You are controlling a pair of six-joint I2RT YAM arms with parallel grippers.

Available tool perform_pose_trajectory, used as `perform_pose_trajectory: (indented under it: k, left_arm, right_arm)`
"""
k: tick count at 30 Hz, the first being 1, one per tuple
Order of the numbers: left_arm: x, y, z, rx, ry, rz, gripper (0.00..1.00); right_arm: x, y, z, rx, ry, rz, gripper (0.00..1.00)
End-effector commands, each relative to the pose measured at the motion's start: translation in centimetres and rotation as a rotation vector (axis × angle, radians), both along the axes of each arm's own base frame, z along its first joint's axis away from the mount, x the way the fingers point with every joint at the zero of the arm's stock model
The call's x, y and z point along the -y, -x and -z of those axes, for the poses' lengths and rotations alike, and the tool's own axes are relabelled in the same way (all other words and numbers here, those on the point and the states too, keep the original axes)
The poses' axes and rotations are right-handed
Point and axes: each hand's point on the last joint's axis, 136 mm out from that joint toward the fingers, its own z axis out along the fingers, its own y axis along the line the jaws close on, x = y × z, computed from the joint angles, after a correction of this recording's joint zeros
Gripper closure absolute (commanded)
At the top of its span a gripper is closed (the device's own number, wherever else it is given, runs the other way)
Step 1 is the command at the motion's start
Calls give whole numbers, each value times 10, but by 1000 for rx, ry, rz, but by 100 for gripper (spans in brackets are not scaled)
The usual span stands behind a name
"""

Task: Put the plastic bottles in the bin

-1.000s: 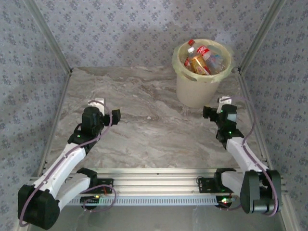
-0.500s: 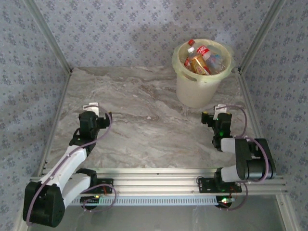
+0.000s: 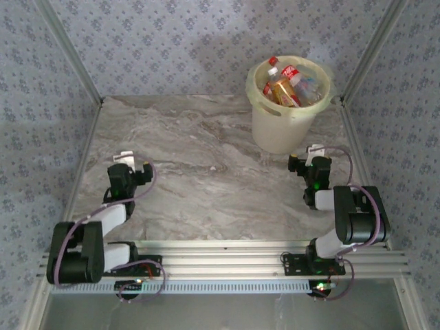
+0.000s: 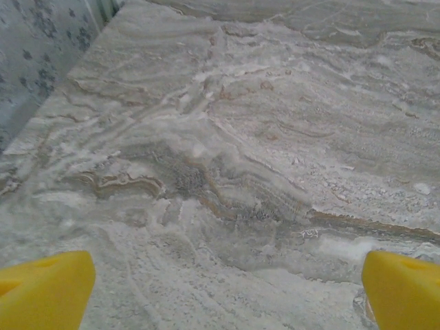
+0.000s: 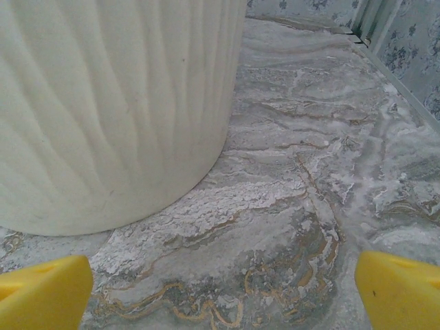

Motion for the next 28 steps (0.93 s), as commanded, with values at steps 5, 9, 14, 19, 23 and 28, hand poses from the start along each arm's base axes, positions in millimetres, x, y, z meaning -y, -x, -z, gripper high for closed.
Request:
perform_pose_trajectory:
  k: [5, 9, 14, 19, 23, 28]
  left_arm:
    - [7, -32, -18, 144, 34, 85, 0]
    - [2, -37, -1, 143, 60, 76, 0]
    - [4, -50, 9, 38, 51, 77, 0]
    - [5, -50, 8, 42, 47, 78, 0]
    - [5, -51, 8, 44, 45, 78, 1]
    - [5, -51, 8, 43, 45, 78, 0]
  right_arm:
    - [3, -3, -1, -3, 9, 19, 0]
    - [3, -3, -1, -3, 9, 18, 0]
    - [3, -3, -1, -3, 9, 18, 0]
    - [3, -3, 0, -4, 9, 19, 0]
    - [1, -4, 0, -8, 9, 8, 0]
    - [0, -4, -1, -6, 7, 5, 0]
